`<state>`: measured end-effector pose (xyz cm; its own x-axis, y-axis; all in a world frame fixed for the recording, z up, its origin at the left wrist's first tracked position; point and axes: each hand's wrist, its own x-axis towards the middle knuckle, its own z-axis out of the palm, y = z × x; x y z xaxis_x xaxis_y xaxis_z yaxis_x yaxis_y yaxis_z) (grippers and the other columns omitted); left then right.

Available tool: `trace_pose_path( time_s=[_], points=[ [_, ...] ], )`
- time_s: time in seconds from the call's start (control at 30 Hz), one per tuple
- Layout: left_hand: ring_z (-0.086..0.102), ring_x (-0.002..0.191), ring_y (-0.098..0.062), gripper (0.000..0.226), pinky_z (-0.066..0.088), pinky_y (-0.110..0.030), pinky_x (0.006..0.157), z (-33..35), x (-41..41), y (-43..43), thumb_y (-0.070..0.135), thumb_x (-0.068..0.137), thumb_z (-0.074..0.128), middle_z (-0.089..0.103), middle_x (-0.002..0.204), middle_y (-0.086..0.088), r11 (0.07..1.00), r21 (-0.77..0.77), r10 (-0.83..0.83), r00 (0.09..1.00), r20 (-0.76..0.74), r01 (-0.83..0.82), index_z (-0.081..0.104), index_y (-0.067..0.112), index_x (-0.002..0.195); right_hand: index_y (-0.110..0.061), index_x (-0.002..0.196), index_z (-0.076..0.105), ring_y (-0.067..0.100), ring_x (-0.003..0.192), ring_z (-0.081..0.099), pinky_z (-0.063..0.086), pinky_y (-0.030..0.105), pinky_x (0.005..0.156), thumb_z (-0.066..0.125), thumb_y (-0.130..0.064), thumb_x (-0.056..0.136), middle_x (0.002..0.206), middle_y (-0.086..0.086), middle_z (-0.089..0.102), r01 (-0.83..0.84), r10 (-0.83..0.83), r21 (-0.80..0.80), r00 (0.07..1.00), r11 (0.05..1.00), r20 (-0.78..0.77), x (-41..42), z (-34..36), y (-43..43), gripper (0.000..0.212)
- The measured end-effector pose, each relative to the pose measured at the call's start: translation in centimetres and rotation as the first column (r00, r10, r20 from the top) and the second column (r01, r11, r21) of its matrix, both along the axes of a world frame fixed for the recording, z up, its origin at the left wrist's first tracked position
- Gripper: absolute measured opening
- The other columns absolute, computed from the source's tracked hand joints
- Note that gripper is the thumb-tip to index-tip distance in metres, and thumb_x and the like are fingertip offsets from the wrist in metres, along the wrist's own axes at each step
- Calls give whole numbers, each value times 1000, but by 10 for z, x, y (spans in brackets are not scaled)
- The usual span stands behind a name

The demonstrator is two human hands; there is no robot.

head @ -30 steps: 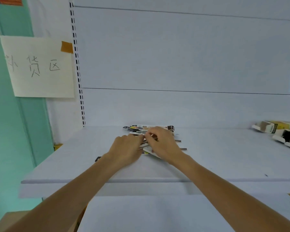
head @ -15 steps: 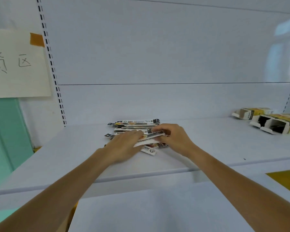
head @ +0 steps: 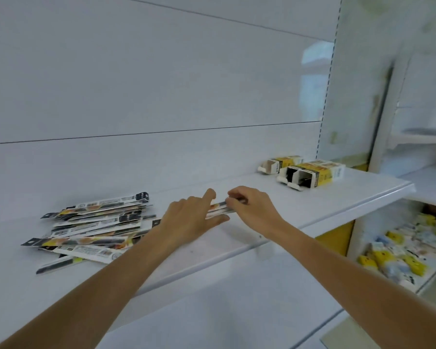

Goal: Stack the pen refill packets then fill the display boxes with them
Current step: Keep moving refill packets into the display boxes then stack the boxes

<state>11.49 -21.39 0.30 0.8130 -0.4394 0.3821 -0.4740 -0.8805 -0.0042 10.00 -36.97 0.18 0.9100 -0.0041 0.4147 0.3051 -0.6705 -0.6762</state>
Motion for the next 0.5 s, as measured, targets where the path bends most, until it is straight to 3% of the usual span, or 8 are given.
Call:
trace_pose_path(
  time_s=[0.1,0.17,0.23,0.33,0.4,0.5],
  points=[
    [58,93,-26,54,40,-33,73,5,6,-48,66,85,35,63,100,-2,998,-12,-69,998,-2,69,36,29,124,-15,106,65,-3,78,53,35,3,67,47,-26,96,93,-8,62,77,-79,30,995,997,65,-5,6,-65,23],
    [56,86,-25,50,37,-31,69,7,12,-87,67,85,32,60,91,-1,995,-24,-93,996,10,93,42,29,115,-20,102,65,1,82,54,38,15,77,45,-26,96,90,-11,61,177,-177,14,976,984,124,-7,9,-117,21],
    [54,81,-23,46,34,-31,65,7,20,-129,67,87,28,53,82,2,994,-29,-101,995,18,101,45,26,101,-19,110,63,13,98,58,43,29,86,44,-25,96,106,-1,66,281,-275,-36,953,959,126,-4,10,-176,24],
    [56,89,-26,41,33,-31,65,0,30,-200,61,91,28,59,90,-2,990,-87,-115,993,1,114,48,26,97,-18,136,46,22,125,46,36,29,101,46,-23,95,138,5,49,395,-396,-121,918,911,13,0,6,-267,42],
    [56,89,-26,40,33,-31,66,-7,32,-252,56,93,29,61,94,-4,979,-115,-166,986,14,166,52,24,102,-16,138,43,22,129,43,34,31,104,48,-19,93,142,6,45,409,-417,-149,909,900,-25,-1,-2,-323,45],
    [48,75,-23,44,32,-31,64,-9,36,-310,46,97,18,51,75,0,956,-174,-243,970,-21,235,52,18,95,-16,139,42,21,128,43,36,29,102,49,-16,92,143,6,44,411,-427,-177,902,894,-67,-8,-11,-383,47]
  ],
)
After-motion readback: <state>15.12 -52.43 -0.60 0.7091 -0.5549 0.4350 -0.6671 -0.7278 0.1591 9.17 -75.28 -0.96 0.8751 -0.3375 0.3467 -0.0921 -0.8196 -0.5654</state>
